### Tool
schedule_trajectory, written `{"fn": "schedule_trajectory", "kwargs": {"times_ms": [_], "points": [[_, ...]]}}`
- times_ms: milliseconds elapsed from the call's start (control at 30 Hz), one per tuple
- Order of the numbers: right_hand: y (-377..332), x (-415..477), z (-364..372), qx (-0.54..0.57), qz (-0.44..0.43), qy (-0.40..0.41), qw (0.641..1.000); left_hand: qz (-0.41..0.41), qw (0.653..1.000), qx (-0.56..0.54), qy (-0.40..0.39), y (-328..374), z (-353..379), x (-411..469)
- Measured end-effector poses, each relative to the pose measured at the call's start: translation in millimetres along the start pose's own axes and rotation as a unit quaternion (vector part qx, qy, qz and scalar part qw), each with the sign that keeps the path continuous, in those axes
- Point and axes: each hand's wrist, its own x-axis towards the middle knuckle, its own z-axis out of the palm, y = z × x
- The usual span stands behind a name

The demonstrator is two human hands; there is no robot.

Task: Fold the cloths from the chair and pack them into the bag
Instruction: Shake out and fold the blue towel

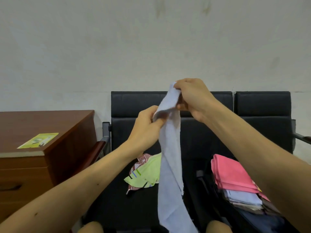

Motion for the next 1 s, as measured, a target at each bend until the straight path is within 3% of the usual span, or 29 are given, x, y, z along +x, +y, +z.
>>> {"fn": "schedule_trajectory", "kwargs": {"times_ms": [167,333,467,600,733,1000], "points": [[21.3,8.1,-21.9,-0.161,-0.053,0.049,0.984,-0.017,0.996,-0.008,0.083,7.8,-21.5,18.0],[21.2,-5.9,-7.0,-0.134,-0.095,-0.134,0.977,0.034,0.996,0.071,0.041,28.9,-26.5,36.9],[22.2,-14.4,5.3,-0.22,-0.152,-0.125,0.956,0.02,0.993,0.114,0.023,44.0,-28.2,48.8],[23.3,-5.6,-4.2,-0.314,-0.199,-0.08,0.925,-0.011,0.991,0.098,-0.086,47.7,-51.2,51.0],[20.5,1.6,-12.1,-0.276,-0.164,-0.09,0.943,-0.058,0.967,0.117,-0.22,36.3,-71.2,39.7],[25.2,11.2,-33.5,-0.216,-0.122,-0.063,0.967,-0.181,0.908,0.157,-0.344,-7.4,-117.7,10.1]]}}
